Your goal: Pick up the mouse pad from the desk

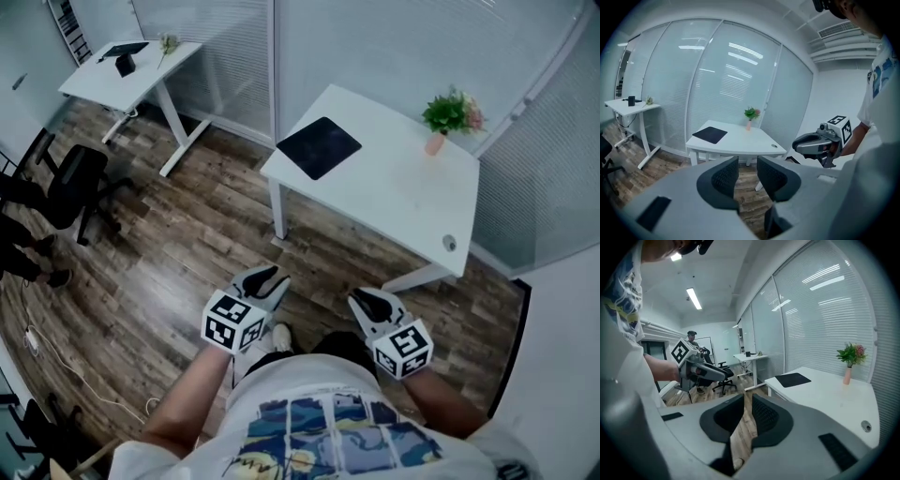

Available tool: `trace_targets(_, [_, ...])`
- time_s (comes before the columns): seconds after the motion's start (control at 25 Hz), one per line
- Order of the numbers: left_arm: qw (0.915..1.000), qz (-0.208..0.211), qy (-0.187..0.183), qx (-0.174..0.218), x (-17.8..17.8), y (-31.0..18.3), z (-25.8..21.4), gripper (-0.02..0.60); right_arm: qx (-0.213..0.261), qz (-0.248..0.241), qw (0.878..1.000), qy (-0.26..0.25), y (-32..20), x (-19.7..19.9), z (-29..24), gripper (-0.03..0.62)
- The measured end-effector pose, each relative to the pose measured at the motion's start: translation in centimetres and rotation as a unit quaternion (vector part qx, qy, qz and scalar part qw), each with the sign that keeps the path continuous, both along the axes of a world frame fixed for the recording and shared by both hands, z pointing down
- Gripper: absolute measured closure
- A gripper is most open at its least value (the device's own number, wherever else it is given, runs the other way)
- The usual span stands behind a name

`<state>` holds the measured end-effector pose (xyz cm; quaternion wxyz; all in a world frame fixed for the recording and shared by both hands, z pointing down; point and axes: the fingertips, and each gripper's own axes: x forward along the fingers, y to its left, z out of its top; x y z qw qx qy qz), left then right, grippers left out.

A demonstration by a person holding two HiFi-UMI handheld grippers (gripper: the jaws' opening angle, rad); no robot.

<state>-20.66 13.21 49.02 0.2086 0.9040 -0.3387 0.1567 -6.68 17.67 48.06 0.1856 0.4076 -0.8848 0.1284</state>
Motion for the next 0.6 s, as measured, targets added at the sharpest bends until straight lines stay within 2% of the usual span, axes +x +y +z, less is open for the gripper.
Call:
trace_targets(0.12, [1.0, 0.003, 0.002, -0.005, -1.3, -2.5, 0.6, 0.466, -0.008, 0.013, 1.0, 0.007, -1.0, -0.8, 0.1, 0.54])
trace_targets(0.32, [0.9997, -0.011, 0.014, -0.015, -1.9, -8.2, 1.6, 0.456, -0.022, 0.029, 0.999, 0.008, -3.5, 0.2, 0.8, 0.543])
trace_targets(0.6, [0.9992, -0.033, -0.011, -0.022, -1.3, -17.8, 3.9, 0.454, -0.026, 0.016, 1.0, 0.006, -10.2, 1.8, 1.9, 0.546])
